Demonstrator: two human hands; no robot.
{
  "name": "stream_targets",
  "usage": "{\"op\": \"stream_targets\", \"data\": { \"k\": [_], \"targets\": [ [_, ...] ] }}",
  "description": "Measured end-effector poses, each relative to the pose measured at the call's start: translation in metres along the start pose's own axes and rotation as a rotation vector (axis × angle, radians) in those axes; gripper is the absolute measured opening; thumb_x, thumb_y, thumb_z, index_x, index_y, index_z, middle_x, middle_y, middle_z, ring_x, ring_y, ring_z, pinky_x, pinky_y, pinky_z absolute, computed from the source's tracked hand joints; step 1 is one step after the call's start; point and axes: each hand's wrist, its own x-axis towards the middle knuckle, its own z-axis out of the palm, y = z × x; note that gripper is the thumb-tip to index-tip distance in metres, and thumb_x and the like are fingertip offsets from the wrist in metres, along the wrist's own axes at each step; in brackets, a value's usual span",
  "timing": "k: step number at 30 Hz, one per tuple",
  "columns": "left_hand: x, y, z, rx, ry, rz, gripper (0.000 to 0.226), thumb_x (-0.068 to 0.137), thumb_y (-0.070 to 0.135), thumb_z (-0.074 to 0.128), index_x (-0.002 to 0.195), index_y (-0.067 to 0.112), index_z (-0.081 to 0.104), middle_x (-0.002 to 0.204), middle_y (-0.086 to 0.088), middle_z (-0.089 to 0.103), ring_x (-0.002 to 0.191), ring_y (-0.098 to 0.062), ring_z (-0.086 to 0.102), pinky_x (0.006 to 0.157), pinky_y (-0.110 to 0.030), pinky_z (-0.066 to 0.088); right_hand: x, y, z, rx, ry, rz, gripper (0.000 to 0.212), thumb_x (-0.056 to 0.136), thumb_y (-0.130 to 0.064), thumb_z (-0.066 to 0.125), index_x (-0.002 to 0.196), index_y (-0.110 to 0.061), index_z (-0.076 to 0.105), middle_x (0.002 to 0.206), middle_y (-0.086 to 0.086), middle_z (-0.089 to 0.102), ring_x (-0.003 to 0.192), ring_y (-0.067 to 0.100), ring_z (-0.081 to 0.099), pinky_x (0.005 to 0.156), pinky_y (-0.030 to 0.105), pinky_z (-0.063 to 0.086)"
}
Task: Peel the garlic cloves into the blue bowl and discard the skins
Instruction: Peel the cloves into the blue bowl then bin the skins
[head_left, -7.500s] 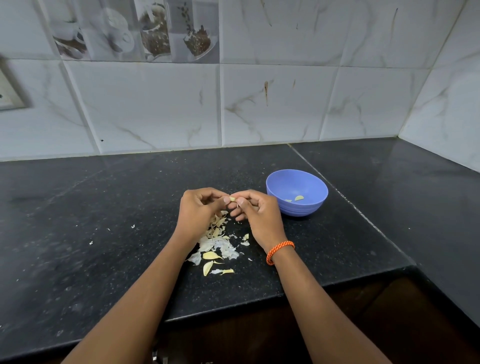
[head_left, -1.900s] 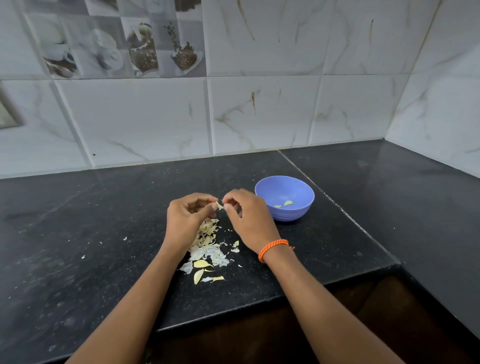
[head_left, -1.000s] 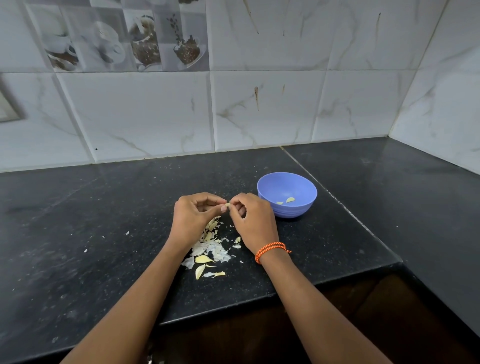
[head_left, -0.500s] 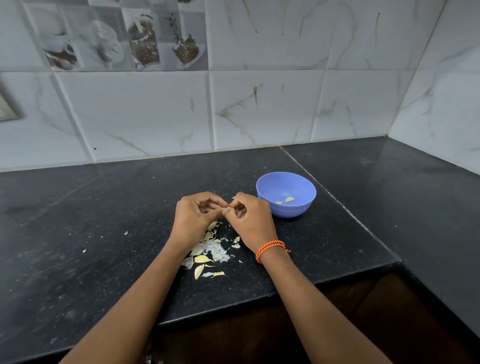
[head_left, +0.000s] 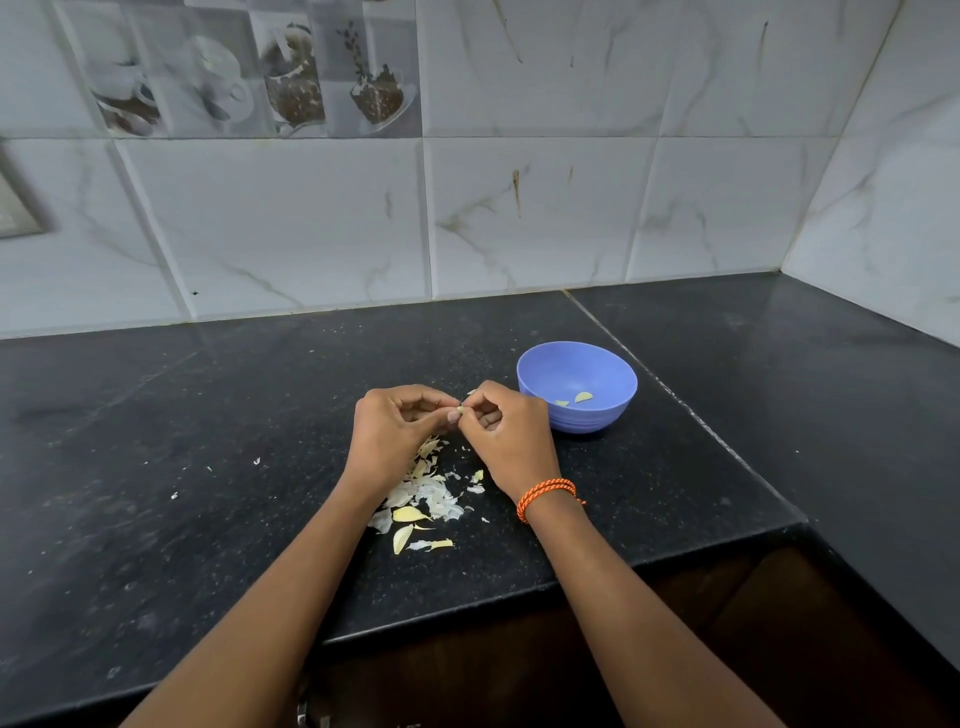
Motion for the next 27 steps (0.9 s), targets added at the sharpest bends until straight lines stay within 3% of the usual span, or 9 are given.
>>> {"op": "stream_targets", "data": {
  "k": [6,10,17,21,27],
  "targets": [
    [-0.0011,0.0025,0.0002,0.065,0.013,0.036,0.012,0.09,0.005,0.084,0.093,0.016,0.085,0.088,0.003,0.083,0.084,-0.016,0.081,0.079,-0.027,0.066,-0.001,-0.0017,-0.0001,-0.094,-0.031,0.004,0.016,0.095,-0.031,0.077,0.088,-0.018,0.074,0.073,-0.006,0.072,0.069,0.007,0.068,0.067,0.03,0.063],
    [-0.0028,0.0036,0.0029,0.135,0.017,0.058,0.015,0.089,0.001,0.084,0.095,0.015,0.086,0.086,0.01,0.082,0.083,-0.007,0.08,0.076,-0.017,0.062,-0.0009,-0.0028,-0.0011,-0.118,-0.025,0.007,0.015,0.09,-0.024,0.079,0.079,-0.018,0.071,0.065,-0.005,0.068,0.063,0.01,0.065,0.064,0.035,0.061],
    [-0.0016,-0.0012,0.0021,0.25,0.012,0.12,0.013,0.089,0.004,0.085,0.097,0.014,0.087,0.091,0.008,0.082,0.083,-0.005,0.079,0.079,-0.023,0.064,-0.0014,-0.0002,-0.0013,-0.119,-0.04,-0.004,0.016,0.088,-0.019,0.08,0.076,-0.015,0.071,0.059,-0.003,0.065,0.057,0.012,0.061,0.06,0.031,0.056],
    [-0.0018,-0.0001,0.003,0.239,0.011,0.122,0.013,0.09,0.006,0.085,0.098,0.014,0.087,0.092,0.008,0.083,0.085,-0.006,0.079,0.081,-0.028,0.066,0.0009,0.0041,0.0006,-0.068,-0.048,0.023,0.015,0.09,-0.02,0.08,0.079,-0.015,0.071,0.062,0.0,0.068,0.059,0.017,0.069,0.063,0.042,0.062],
    [-0.0019,0.0007,-0.0024,0.108,0.04,0.069,0.008,0.091,0.012,0.086,0.097,0.016,0.085,0.09,0.002,0.083,0.086,-0.019,0.082,0.085,-0.047,0.067,-0.0016,0.0013,-0.0004,0.129,-0.046,0.081,0.011,0.098,-0.016,0.074,0.089,-0.008,0.075,0.069,0.0,0.074,0.061,0.012,0.074,0.067,0.045,0.066]
  ]
}}
